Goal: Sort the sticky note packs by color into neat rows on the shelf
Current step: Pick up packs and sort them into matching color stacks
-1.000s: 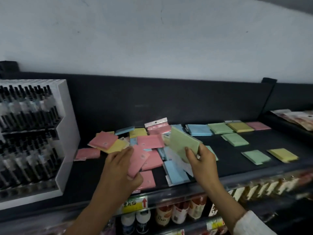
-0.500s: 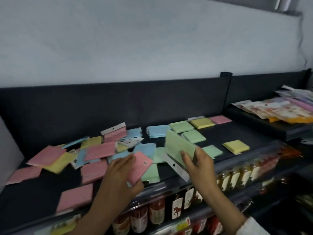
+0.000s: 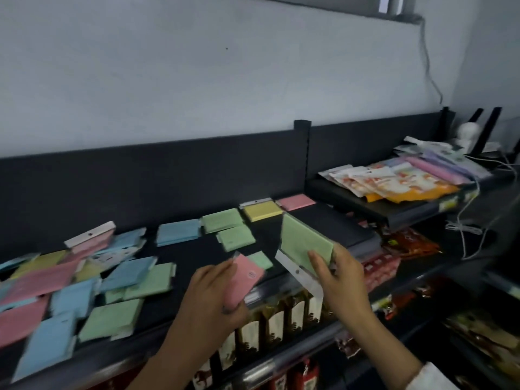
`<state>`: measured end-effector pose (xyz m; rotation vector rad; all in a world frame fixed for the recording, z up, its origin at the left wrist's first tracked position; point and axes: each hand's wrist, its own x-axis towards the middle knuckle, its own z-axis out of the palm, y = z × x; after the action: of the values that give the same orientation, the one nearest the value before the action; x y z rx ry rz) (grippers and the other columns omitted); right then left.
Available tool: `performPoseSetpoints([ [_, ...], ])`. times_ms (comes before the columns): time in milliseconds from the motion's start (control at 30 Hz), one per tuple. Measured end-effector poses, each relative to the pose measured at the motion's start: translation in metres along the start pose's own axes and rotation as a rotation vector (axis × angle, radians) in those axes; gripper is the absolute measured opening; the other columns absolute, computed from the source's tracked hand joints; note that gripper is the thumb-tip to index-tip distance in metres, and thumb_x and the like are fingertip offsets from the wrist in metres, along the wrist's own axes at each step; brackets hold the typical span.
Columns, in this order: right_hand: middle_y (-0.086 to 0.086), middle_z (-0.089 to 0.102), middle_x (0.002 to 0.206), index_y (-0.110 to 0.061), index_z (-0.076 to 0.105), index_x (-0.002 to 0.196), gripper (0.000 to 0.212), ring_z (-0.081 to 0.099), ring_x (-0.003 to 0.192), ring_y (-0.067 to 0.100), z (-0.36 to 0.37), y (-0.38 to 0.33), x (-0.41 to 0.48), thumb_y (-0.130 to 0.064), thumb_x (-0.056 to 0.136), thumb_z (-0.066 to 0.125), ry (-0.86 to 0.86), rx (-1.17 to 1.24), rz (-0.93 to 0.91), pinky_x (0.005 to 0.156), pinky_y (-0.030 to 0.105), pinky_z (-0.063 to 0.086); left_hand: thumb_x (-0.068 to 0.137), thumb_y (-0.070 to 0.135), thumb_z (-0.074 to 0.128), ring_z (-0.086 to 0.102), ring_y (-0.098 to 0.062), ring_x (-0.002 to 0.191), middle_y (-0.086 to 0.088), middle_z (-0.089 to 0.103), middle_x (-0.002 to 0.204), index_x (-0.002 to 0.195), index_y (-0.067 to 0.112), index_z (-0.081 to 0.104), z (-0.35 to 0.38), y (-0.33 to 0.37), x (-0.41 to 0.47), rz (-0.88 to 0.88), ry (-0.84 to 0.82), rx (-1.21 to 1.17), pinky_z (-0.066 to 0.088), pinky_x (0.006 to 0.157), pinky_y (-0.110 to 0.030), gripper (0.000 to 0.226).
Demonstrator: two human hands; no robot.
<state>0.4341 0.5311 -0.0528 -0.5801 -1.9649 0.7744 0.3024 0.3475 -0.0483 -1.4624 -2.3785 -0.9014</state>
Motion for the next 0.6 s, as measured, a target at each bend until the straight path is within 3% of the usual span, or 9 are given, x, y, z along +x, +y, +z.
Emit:
performPoseSetpoints([
  [133, 0.003, 0.062, 0.083, -0.016, 0.059, 0.092, 0.003, 0.061, 0.077, 0.015, -0.031, 0.032, 0.005, -0.018, 0.089, 0.059, 0.042, -0.028, 0.056, 0.063, 0.035, 0.053, 0.063, 0.063, 0.029, 0.015, 0.006, 0.116, 0.013, 0.035, 0.144, 0.141, 0.018, 0.035, 0.025, 0.028, 0.029, 0.068, -0.036, -0.016, 0.013, 0.096, -0.008, 0.09],
  [333, 0.008, 0.063, 0.084, -0.012, 0.062, 0.093, 0.007, 0.062, 0.078, 0.02, -0.069, 0.071, 0.025, -0.017, 0.088, 0.06, 0.149, -0.064, 0.114, 0.066, 0.044, 0.055, 0.084, 0.034, 0.054, 0.016, 0.005, 0.117, 0.014, 0.032, 0.145, 0.142, 0.019, 0.033, 0.065, 0.071, 0.089, 0.191, -0.109, -0.037, 0.015, 0.104, -0.011, 0.064],
  [433, 0.0, 0.063, 0.079, -0.02, 0.061, 0.087, 0.003, 0.061, 0.073, 0.007, -0.084, 0.087, 0.043, -0.018, 0.088, 0.06, 0.188, -0.089, 0.101, 0.065, 0.024, 0.053, 0.085, 0.032, 0.052, 0.021, -0.004, 0.124, 0.012, 0.032, 0.145, 0.143, 0.019, 0.031, 0.086, 0.086, 0.129, 0.214, -0.217, -0.058, 0.019, 0.106, -0.017, 0.063],
  [500, -0.005, 0.062, 0.077, -0.028, 0.056, 0.084, 0.014, 0.06, 0.073, 0.001, -0.091, 0.096, 0.059, -0.016, 0.088, 0.061, 0.229, -0.11, 0.093, 0.058, 0.009, 0.045, 0.085, 0.03, 0.053, 0.024, -0.008, 0.128, 0.009, 0.033, 0.145, 0.143, 0.017, 0.03, 0.097, 0.094, 0.156, 0.237, -0.3, -0.073, 0.024, 0.109, -0.023, 0.063],
  [600, 0.001, 0.064, 0.082, -0.026, 0.057, 0.09, 0.013, 0.06, 0.073, 0.005, -0.094, 0.108, 0.088, -0.014, 0.087, 0.062, 0.271, -0.114, 0.081, 0.061, 0.011, 0.045, 0.084, 0.027, 0.055, 0.032, -0.014, 0.123, 0.003, 0.043, 0.14, 0.136, 0.013, 0.043, 0.117, 0.099, 0.191, 0.278, -0.389, -0.057, 0.031, 0.105, -0.027, 0.055],
])
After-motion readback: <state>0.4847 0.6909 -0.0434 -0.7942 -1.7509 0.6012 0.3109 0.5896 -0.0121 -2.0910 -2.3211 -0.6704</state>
